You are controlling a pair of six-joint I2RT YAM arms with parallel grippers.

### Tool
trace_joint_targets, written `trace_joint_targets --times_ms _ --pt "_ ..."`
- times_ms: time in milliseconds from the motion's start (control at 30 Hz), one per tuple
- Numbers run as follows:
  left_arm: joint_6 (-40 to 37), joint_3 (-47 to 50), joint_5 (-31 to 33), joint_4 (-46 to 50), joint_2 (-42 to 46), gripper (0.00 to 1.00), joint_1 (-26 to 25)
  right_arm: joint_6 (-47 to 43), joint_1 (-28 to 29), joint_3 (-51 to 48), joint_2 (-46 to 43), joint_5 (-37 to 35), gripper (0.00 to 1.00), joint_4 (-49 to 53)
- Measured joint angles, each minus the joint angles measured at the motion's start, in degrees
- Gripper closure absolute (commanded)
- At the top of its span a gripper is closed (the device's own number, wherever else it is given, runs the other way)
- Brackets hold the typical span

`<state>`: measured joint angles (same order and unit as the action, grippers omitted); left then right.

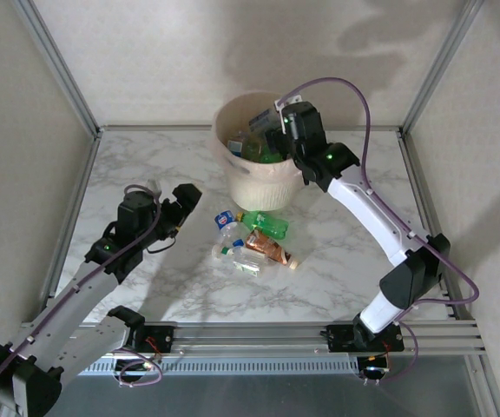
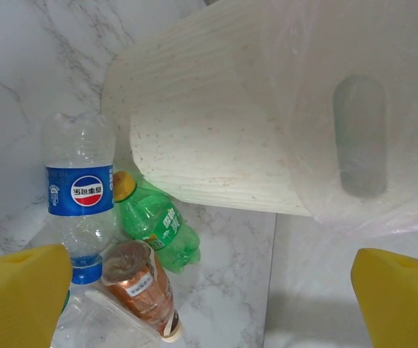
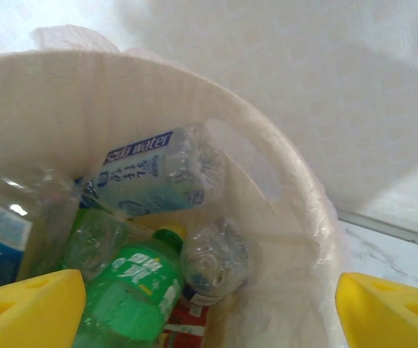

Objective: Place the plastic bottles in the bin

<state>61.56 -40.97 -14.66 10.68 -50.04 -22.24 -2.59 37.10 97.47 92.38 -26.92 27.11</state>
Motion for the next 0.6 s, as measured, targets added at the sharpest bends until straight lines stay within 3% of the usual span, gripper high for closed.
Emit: trace_joint_targets --times_ms 267,600 --pt "0.3 1.0 1.7 -0.1 -2.7 0.07 0.0 4.7 10.3 -1.9 -8.9 0.1 0.14 0.9" --pt "2.1 2.9 3.0 -2.7 -10.7 0.12 -0.5 16.2 18.1 -15.5 -19.2 2.1 0.21 0.4"
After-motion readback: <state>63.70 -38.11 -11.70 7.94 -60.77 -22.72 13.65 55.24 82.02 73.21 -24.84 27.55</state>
